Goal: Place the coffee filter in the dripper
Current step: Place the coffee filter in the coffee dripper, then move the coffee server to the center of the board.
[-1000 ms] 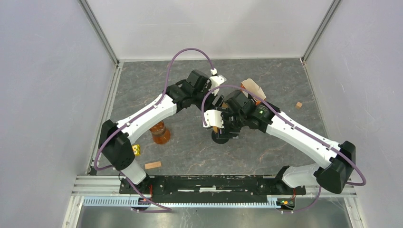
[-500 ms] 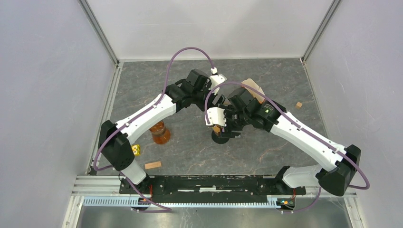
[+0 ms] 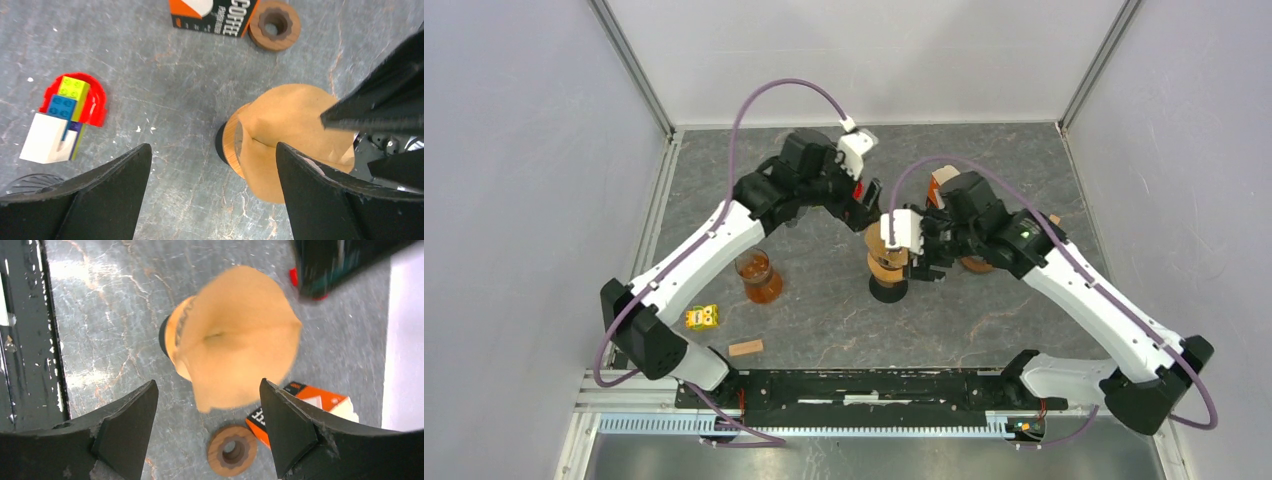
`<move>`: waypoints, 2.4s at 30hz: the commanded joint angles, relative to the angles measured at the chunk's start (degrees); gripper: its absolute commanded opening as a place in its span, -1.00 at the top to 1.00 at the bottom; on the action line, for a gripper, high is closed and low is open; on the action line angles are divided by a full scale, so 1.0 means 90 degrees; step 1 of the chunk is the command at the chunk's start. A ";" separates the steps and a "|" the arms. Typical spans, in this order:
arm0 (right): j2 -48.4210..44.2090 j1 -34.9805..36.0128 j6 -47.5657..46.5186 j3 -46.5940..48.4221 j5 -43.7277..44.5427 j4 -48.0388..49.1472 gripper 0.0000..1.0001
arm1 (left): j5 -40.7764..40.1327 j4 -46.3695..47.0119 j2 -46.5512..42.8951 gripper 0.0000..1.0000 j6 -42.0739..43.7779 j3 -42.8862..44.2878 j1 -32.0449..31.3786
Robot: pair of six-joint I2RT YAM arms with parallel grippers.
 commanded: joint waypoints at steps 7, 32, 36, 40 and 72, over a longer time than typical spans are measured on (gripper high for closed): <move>-0.0934 -0.1491 0.0857 -0.0029 -0.0274 0.0986 -0.58 | -0.0133 -0.0520 -0.0248 -0.89 -0.0463 0.0216 0.1962; -0.1020 -0.4175 0.1568 -0.1628 -0.0663 0.2001 -0.55 | 0.0596 -0.3655 0.0015 -0.61 0.2665 -0.0143 0.4119; -0.1034 -0.4295 0.1475 -0.1872 -0.0968 0.2059 -0.55 | 0.0277 -0.3958 -0.0421 -0.60 0.3061 -0.0638 0.4137; -0.1040 -0.4327 0.1417 -0.1960 -0.1086 0.2066 -0.55 | -0.0046 -0.3648 -0.0526 -0.58 0.3151 -0.0991 0.4138; -0.0950 -0.4503 0.1242 -0.2074 -0.0147 0.1715 -0.54 | -0.0219 -0.2205 0.0138 0.67 0.1694 -0.1416 0.2164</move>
